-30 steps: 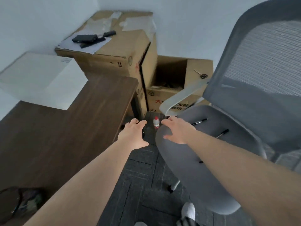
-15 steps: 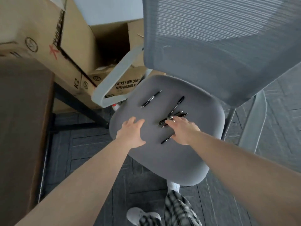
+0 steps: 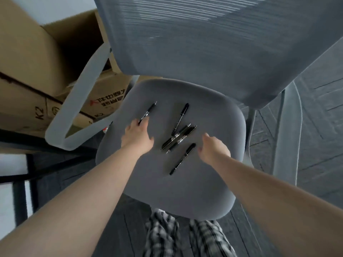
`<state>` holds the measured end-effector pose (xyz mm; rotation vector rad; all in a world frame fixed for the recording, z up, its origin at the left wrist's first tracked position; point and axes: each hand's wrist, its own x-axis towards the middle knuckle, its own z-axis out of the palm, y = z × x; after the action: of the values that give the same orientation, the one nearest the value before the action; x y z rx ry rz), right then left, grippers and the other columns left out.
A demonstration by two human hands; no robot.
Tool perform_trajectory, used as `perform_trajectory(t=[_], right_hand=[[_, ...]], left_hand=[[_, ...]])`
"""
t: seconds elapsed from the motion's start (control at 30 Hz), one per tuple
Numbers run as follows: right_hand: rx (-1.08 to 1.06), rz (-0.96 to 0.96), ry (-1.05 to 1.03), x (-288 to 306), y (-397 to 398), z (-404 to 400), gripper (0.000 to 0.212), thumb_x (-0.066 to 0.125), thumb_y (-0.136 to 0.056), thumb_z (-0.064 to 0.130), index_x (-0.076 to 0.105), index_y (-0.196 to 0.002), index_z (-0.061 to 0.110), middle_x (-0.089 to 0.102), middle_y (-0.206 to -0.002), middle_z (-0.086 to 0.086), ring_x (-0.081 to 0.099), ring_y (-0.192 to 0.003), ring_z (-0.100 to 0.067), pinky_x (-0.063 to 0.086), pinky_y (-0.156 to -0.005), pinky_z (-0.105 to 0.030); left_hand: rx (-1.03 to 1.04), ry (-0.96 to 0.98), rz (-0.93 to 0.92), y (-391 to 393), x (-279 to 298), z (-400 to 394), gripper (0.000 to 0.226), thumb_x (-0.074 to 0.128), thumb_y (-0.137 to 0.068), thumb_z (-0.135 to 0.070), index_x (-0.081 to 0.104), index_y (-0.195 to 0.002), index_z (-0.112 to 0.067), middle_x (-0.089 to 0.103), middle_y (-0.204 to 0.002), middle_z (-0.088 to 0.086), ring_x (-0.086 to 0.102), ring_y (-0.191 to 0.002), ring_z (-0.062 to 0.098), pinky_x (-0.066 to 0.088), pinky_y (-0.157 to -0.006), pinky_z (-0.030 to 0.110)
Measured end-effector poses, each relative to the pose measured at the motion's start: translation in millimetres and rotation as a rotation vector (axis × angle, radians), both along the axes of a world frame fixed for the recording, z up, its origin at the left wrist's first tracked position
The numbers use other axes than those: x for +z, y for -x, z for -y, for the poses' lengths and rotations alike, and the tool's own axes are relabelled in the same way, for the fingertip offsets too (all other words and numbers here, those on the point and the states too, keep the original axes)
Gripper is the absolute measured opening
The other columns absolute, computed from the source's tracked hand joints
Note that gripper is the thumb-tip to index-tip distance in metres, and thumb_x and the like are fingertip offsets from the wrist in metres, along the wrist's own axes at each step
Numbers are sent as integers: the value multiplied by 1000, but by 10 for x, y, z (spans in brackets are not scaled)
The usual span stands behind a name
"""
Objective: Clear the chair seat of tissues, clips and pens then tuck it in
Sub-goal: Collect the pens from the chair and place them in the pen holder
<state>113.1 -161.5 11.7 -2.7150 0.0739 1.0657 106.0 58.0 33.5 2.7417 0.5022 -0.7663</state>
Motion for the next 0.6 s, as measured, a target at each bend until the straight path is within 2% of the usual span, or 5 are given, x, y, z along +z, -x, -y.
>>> perform_trajectory(t=[0.1, 0.3, 0.37, 0.47, 0.6], right_hand=[[-51, -13, -13, -95, 33, -98, 18, 48, -94, 27, 42, -102, 11, 54, -102, -11, 55, -98, -34, 40, -65, -34], [-197, -11, 4, -261, 177, -331, 30, 53, -93, 32, 41, -114, 14, 53, -112, -10, 50, -110, -33, 39, -66, -36], [-255, 12, 2, -317, 212, -412, 30, 54, -93, 28, 39, -116, 14, 53, -109, -10, 50, -107, -33, 38, -64, -36], [-364, 35, -39, -426, 226, -539, 40, 51, -87, 7, 34, -122, 16, 50, -98, -10, 50, -99, -34, 39, -62, -35], [-509, 77, -93, -510, 201, -667, 66, 45, -85, -3, 23, -141, 24, 50, -114, -13, 53, -101, -36, 43, -70, -37]], left_hand=[[-60, -9, -13, -130, -161, -46, 67, 54, -90, -34, 18, -146, -30, 24, -151, 9, 27, -135, 36, 39, -100, 50], [-135, 10, -1, -291, -415, -117, 68, 51, -91, -36, 12, -148, -36, 10, -158, 11, 16, -142, 36, 33, -107, 53], [-141, 19, 2, -359, -489, -131, 69, 49, -92, -37, 9, -148, -36, 11, -157, 12, 18, -142, 36, 34, -106, 53], [-151, 12, 3, -455, -596, -143, 73, 50, -92, -33, 4, -149, -31, 23, -152, 10, 31, -135, 36, 40, -100, 53], [-123, -4, 8, -567, -699, -130, 83, 55, -88, -16, 0, -150, -24, 27, -148, 12, 35, -130, 38, 42, -98, 52]])
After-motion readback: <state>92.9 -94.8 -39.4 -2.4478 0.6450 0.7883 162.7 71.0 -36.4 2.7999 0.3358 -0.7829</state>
